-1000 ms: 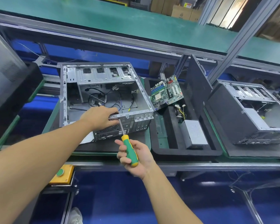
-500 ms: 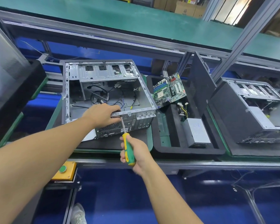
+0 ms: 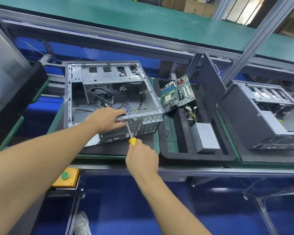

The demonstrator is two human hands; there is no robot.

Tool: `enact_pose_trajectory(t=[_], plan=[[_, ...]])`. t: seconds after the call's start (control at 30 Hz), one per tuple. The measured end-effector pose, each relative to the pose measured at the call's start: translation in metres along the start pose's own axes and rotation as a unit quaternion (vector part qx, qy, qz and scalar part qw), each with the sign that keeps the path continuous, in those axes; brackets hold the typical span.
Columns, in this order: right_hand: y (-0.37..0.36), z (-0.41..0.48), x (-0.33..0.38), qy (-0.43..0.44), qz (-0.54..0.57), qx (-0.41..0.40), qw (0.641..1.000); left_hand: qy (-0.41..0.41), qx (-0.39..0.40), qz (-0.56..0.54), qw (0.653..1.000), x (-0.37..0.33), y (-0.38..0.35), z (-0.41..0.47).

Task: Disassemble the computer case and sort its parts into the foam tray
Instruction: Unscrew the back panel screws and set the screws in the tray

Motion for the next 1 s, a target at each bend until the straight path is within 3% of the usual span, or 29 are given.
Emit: enact_pose_trajectory(t=[0.03, 0.07, 0.1, 0.13, 0.17, 0.2, 0.23, 0.27, 0.33, 0.37, 0.4, 0.43, 0.47, 0.5, 0.53, 0.57, 0.6, 0.63, 0.67, 0.73, 0.77, 0.8, 0.87, 0.93, 1.0], plan=[[-0.003, 0.000, 0.001, -0.013, 0.052, 0.008, 0.999, 0.000, 0.000, 0.000, 1.000, 0.000, 0.000, 0.000], [-0.004, 0.003, 0.000, -0.051, 0.184, 0.037, 0.981, -0.001, -0.002, 0.001, 1.000, 0.000, 0.000, 0.000], [-0.005, 0.008, -0.002, -0.124, 0.385, 0.079, 0.911, -0.001, -0.004, 0.003, 1.000, -0.001, 0.001, 0.000], [-0.008, 0.010, -0.003, -0.201, 0.572, 0.138, 0.784, -0.003, -0.006, 0.005, 1.000, -0.001, 0.001, 0.001], [-0.008, 0.009, -0.004, -0.250, 0.700, 0.191, 0.641, -0.004, -0.009, 0.006, 1.000, -0.002, 0.001, 0.001], [-0.007, 0.008, -0.005, -0.269, 0.778, 0.223, 0.523, -0.005, -0.012, 0.006, 1.000, -0.002, 0.001, 0.001], [-0.008, 0.008, -0.007, -0.272, 0.820, 0.236, 0.446, -0.004, -0.013, 0.008, 1.000, -0.002, 0.001, 0.000], [-0.009, 0.008, -0.006, -0.265, 0.841, 0.249, 0.400, -0.003, -0.014, 0.010, 1.000, -0.002, 0.002, 0.001], [-0.013, 0.008, -0.005, -0.260, 0.861, 0.259, 0.352, 0.000, -0.014, 0.011, 1.000, -0.003, 0.002, 0.001], [-0.013, 0.008, -0.005, -0.257, 0.858, 0.261, 0.359, 0.001, -0.015, 0.009, 1.000, -0.003, 0.002, 0.001], [-0.013, 0.008, -0.006, -0.252, 0.846, 0.259, 0.391, 0.003, -0.016, 0.006, 1.000, -0.003, 0.002, 0.001], [-0.012, 0.007, -0.007, -0.244, 0.825, 0.249, 0.445, 0.004, -0.015, 0.003, 1.000, -0.003, 0.002, 0.001], [-0.012, 0.008, -0.009, -0.232, 0.790, 0.227, 0.521, 0.005, -0.014, 0.000, 1.000, -0.003, 0.003, 0.001], [-0.010, 0.008, -0.011, -0.214, 0.732, 0.191, 0.619, 0.006, -0.014, -0.003, 1.000, -0.002, 0.003, 0.001], [-0.007, 0.007, -0.012, -0.182, 0.632, 0.144, 0.740, 0.007, -0.014, -0.004, 1.000, -0.002, 0.003, 0.001], [-0.002, 0.007, -0.011, -0.133, 0.484, 0.096, 0.859, 0.007, -0.013, -0.003, 1.000, -0.002, 0.003, 0.000], [0.000, 0.007, -0.010, -0.079, 0.310, 0.053, 0.946, 0.007, -0.012, -0.001, 1.000, -0.002, 0.003, 0.000], [0.001, 0.006, -0.007, -0.037, 0.157, 0.023, 0.987, 0.007, -0.012, 0.001, 1.000, -0.002, 0.004, 0.000], [0.002, 0.005, -0.004, -0.015, 0.066, 0.000, 0.998, 0.006, -0.012, 0.002, 1.000, -0.002, 0.003, 0.000], [0.001, 0.005, -0.004, -0.017, 0.091, 0.002, 0.996, 0.008, -0.016, 0.003, 1.000, -0.002, 0.003, 0.000], [0.001, 0.007, -0.006, -0.048, 0.207, 0.027, 0.977, 0.008, -0.016, 0.003, 1.000, -0.001, 0.003, 0.000], [0.001, 0.010, -0.007, -0.097, 0.361, 0.064, 0.925, 0.007, -0.014, 0.002, 1.000, -0.002, 0.003, 0.000], [0.000, 0.013, -0.009, -0.190, 0.604, 0.146, 0.760, 0.009, -0.008, -0.002, 1.000, -0.002, 0.003, 0.000], [0.003, 0.017, -0.014, -0.252, 0.708, 0.203, 0.628, 0.012, -0.004, -0.007, 1.000, -0.002, 0.002, 0.000], [0.004, 0.019, -0.019, -0.280, 0.743, 0.257, 0.551, 0.012, -0.001, -0.009, 1.000, -0.002, 0.003, -0.001]])
Point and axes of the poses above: each hand's wrist, its own z-axis towards the middle knuckle, its own y-axis out of the back of the hand, x = y × z, the point moved 2 cm from there along z, towards the middle knuckle, and after that the axes turned 11 degrees about z, right-handed, at the moved point
